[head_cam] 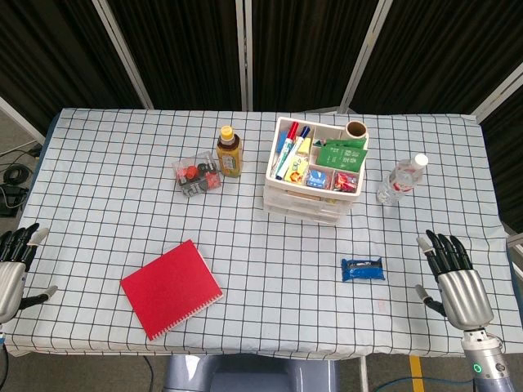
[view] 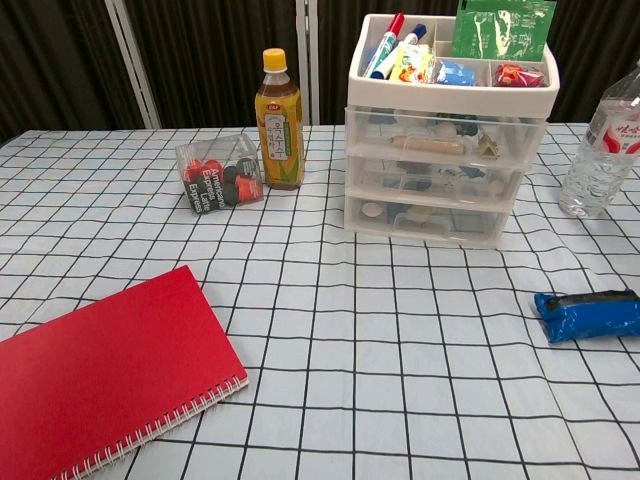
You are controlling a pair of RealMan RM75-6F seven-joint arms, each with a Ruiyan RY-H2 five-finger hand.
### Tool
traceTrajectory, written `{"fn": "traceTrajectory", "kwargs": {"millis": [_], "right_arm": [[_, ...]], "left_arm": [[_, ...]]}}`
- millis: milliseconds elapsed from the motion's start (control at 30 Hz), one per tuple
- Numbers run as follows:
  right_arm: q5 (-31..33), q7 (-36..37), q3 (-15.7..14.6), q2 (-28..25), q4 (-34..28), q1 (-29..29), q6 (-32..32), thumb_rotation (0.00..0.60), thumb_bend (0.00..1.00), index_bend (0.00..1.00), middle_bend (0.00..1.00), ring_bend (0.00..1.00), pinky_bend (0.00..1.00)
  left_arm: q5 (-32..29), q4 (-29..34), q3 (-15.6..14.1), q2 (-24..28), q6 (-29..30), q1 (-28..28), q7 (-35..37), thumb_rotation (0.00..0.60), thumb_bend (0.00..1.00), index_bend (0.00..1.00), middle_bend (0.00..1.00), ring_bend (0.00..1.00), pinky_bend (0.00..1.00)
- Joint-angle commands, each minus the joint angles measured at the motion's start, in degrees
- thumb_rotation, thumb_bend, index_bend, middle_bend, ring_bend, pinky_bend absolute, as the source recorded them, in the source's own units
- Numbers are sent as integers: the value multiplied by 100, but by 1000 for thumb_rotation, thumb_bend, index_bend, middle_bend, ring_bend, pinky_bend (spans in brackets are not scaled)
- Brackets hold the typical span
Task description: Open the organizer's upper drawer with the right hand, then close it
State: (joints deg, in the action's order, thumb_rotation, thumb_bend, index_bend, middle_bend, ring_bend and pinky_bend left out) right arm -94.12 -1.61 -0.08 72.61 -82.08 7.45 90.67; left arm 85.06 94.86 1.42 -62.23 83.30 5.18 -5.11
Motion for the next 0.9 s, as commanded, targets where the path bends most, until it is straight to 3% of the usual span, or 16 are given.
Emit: {"fn": "traceTrajectory", "kwargs": {"millis": [33,700,767,800,867,900], "right_arm": [[-8,-15,-3,2,1,-6,-13,600,169,0,0,0,0],[-57,130,-20,-102,-296,28,-256,600,168,0,2,1,11],[7,222,49,-71,-389,69,-300,600,168,0,116,123,197],[55,282,119,-27,-434,102,-308,600,169,0,254,268,356],[165,505,246,54,-566,192,-391,600,174,6,505,530,562],[227,689,306,89,-662,248,-458,600,182,14,582,607,612]], "left_arm": [[14,5,-1,1,23,-7,-3,600,155,0,0,0,0],[102,71,6,98,221,-88,132,600,155,0,0,0,0],[116,79,7,114,253,-102,163,600,155,0,0,0,0],[130,87,5,123,275,-112,178,600,155,0,0,0,0],[171,104,2,135,330,-132,210,600,155,0,0,0,0],[194,110,-1,142,360,-143,225,600,155,0,0,0,0]]}}
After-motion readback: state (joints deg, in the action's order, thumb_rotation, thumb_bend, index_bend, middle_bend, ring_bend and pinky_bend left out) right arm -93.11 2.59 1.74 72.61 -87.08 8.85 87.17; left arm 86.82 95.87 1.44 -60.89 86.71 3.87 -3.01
